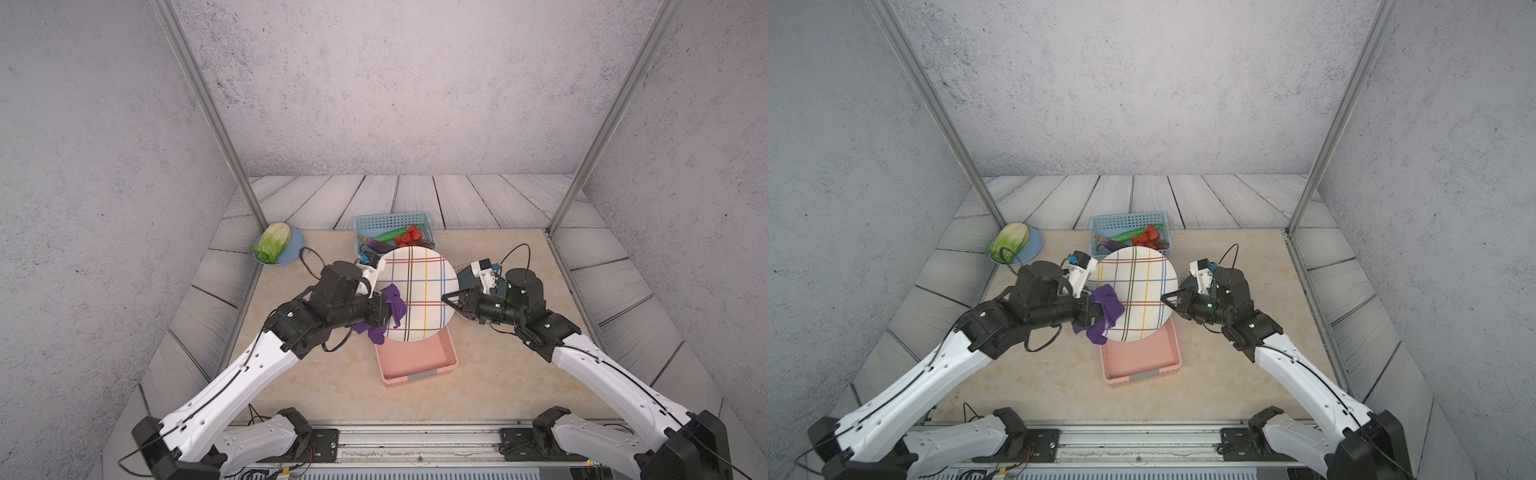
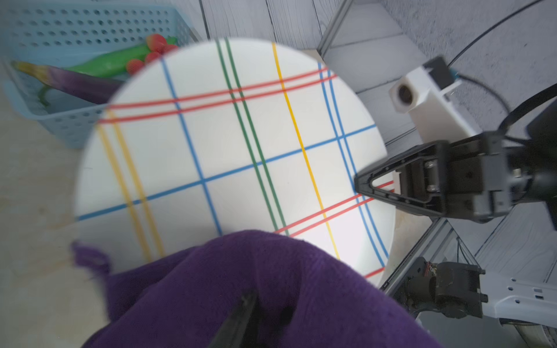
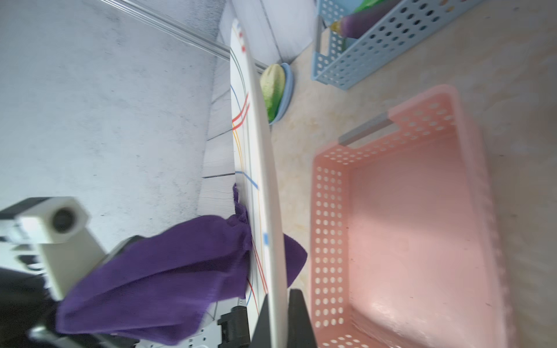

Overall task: Wipe the wet plate dry
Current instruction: Wipe the plate with towel.

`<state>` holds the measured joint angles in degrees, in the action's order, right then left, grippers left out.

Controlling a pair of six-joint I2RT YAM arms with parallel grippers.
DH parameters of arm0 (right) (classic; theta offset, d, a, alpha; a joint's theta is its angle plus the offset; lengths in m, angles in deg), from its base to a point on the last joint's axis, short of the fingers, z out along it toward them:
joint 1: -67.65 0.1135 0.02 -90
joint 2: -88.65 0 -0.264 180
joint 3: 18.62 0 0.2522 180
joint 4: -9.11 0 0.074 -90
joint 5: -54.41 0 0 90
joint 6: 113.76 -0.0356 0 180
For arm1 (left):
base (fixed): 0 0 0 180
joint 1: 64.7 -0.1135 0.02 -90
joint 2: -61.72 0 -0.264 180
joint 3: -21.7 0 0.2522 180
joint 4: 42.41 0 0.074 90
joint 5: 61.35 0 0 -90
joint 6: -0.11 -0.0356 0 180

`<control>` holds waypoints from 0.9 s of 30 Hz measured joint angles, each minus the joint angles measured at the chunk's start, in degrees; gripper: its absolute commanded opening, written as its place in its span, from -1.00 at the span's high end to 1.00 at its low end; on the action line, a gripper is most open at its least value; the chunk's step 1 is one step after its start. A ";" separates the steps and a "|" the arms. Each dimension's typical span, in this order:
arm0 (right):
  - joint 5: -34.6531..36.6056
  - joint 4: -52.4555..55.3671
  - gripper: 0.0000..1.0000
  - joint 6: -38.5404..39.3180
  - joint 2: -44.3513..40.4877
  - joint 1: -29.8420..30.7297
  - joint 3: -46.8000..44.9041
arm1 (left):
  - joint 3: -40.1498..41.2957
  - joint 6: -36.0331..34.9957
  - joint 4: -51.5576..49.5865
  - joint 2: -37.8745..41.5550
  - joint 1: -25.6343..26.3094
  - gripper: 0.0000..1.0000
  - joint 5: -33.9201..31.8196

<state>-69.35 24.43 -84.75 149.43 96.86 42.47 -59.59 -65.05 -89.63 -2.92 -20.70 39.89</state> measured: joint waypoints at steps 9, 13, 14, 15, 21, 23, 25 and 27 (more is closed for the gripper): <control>9.84 1.57 1.00 -5.25 0.50 5.97 7.28 | -7.82 1.99 7.06 -8.61 8.63 1.00 -1.44; 11.13 -1.40 1.00 -6.69 1.03 8.83 9.88 | -13.86 2.47 7.52 -9.79 6.93 1.00 -1.88; 11.23 -2.25 1.00 -6.93 1.01 9.29 10.19 | -15.21 2.86 7.10 -9.86 5.27 1.00 -1.81; 11.26 -2.67 1.00 -6.93 0.98 9.66 10.36 | -16.20 3.26 6.93 -9.86 3.21 1.00 -1.84; 9.68 -1.05 1.00 -4.46 0.74 13.16 11.10 | -20.92 3.48 4.55 -10.84 -5.42 1.00 -1.46; 8.96 -0.87 1.00 -4.04 0.76 14.58 11.21 | -22.34 3.39 4.96 -11.98 -4.35 1.00 -0.09; 8.52 -0.24 1.00 -3.87 0.92 15.41 11.54 | -23.21 3.02 5.75 -13.20 -2.14 1.00 0.55; 8.98 1.20 1.00 -3.52 1.29 15.52 12.76 | -24.30 2.80 6.14 -14.47 -0.13 1.00 0.83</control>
<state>-60.37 25.63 -88.27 150.72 112.38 55.24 -83.90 -62.25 -83.48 -17.39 -20.83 40.72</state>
